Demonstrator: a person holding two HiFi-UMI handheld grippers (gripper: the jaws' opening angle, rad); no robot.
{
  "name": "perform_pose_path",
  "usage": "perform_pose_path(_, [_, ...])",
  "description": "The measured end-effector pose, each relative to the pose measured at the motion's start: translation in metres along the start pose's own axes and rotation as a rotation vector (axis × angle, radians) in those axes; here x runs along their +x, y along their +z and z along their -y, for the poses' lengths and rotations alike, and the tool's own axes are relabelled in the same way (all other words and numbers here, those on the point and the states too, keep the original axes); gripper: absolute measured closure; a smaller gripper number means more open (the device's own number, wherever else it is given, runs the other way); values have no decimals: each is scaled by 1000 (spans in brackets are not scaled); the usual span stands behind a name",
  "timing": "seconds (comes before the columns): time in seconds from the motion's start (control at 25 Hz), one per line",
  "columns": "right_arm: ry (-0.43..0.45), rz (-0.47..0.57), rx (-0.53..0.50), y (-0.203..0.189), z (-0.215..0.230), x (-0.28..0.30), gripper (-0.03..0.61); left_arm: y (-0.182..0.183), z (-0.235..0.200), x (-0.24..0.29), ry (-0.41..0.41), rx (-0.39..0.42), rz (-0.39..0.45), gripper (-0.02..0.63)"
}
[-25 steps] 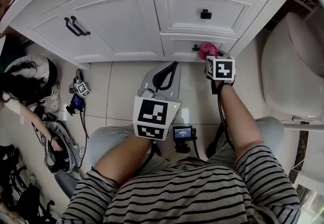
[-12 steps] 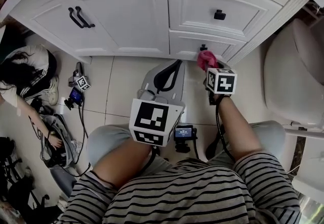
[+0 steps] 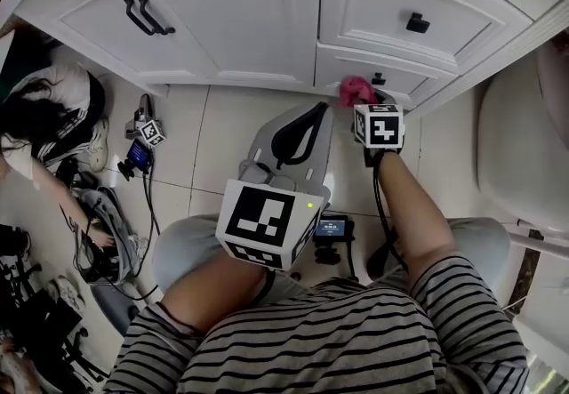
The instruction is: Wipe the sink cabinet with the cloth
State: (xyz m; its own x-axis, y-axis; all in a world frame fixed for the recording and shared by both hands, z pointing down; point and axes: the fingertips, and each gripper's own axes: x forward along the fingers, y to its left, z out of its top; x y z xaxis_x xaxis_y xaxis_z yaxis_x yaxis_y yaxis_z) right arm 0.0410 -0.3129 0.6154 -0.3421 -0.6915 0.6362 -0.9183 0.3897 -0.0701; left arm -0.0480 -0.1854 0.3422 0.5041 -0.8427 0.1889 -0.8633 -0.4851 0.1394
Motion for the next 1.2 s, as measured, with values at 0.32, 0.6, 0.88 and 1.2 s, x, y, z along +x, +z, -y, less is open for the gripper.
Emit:
perform_pose_path(0.32, [-226,-37,81,-39,127,-52,508,-1,3,4,-6,-15,-10,612])
perform_pose_path(0.6, [-252,-29,143,-29,130,-98,511,0,2,0,21,17,-20,612])
perform_pose_path(0.88, [-37,116,189,54,79,-220,508,5,10,-9,57,84,-6,612])
perform_pose_path(1.2, [30,348,302,61,39,-305,508,8,18,-40,129,139,11,612])
